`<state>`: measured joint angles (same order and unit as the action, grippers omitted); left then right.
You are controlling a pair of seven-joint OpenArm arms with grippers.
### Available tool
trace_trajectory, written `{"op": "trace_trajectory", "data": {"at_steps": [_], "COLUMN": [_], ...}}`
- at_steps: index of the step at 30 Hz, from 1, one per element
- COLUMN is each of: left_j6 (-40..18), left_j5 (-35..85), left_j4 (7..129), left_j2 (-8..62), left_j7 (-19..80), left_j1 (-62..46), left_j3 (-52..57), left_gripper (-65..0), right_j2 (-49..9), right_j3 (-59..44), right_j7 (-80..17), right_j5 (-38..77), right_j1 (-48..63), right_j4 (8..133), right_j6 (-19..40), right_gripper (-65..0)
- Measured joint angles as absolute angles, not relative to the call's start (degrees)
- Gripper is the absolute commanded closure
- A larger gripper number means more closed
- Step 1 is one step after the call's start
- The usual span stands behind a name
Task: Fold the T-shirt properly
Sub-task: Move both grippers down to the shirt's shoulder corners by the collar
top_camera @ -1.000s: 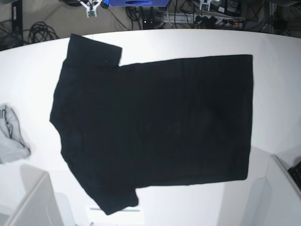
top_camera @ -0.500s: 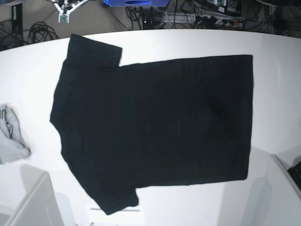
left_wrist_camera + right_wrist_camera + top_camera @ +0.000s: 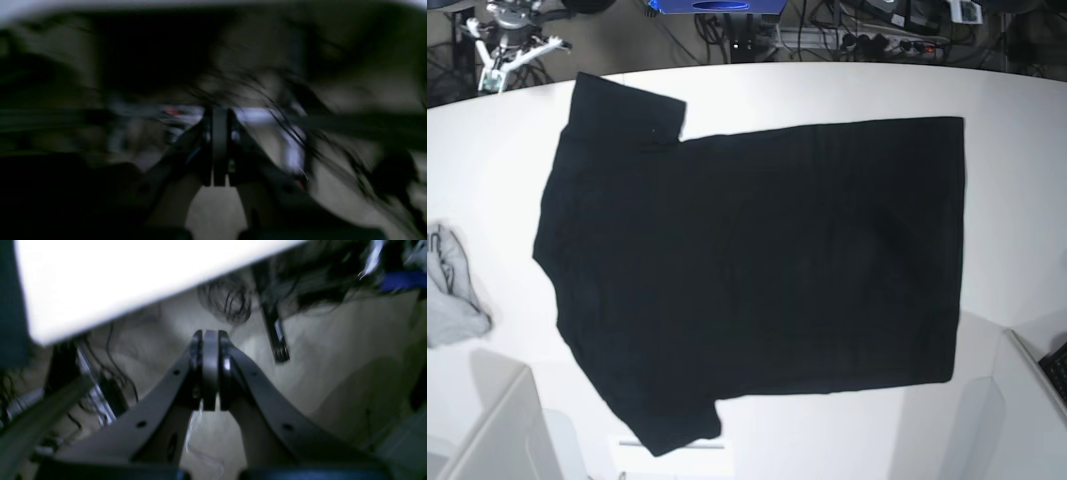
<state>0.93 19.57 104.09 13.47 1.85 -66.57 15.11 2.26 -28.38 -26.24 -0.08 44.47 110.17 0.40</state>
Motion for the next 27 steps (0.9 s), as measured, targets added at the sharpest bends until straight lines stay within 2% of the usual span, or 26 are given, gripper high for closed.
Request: {"op": "trace_trajectory", "data": {"at_steps": [6, 13, 15, 17, 19, 24, 25, 27], "left_j6": [0.2, 0.0, 0.0, 0.0, 0.0, 0.0, 0.0, -0.1], "left_j5": [19.6, 19.9, 19.8, 19.8, 19.8, 27.6, 30.4, 37.3], "left_j4": [111.7, 111.4, 111.2, 111.0, 110.9, 110.3, 109.9, 109.1], "left_j2": [12.5, 11.0, 11.0, 11.0, 11.0, 11.5, 11.7, 13.5], "left_j7": [1.6, 2.0, 2.0, 2.0, 2.0, 2.0, 2.0, 2.3], "left_j1": [-66.4, -61.1, -60.1, -58.8, -57.7, -56.1, -56.0, -56.0], "left_j3": [21.2, 25.6, 26.3, 26.4, 26.4, 26.5, 26.5, 26.3], "left_gripper": [0.0, 0.0, 0.0, 0.0, 0.0, -37.0, -42.5, -45.7], "right_j2": [2.2, 5.7, 6.8, 6.7, 6.5, 1.7, 0.4, -1.8], "right_j3": [-24.3, -22.2, -21.9, -21.9, -22.1, -22.2, -22.3, -22.9], "right_j7": [-26.8, -26.8, -27.0, -26.9, -26.7, -31.3, -33.3, -36.4], "right_j5": [0.3, 0.0, 0.4, 0.8, 5.7, 23.5, 26.9, 34.3], "right_j1": [40.5, 36.2, 35.2, 34.5, 34.5, 34.6, 34.6, 34.2], "right_j4": [112.5, 113.7, 113.7, 113.7, 113.7, 113.6, 113.6, 113.2], "right_j6": [0.4, 0.4, 0.4, 0.4, 0.3, 0.3, 0.2, -0.4], "right_gripper": [0.0, 0.0, -14.7, -25.4, -29.4, -30.6, -30.6, -30.6]}}
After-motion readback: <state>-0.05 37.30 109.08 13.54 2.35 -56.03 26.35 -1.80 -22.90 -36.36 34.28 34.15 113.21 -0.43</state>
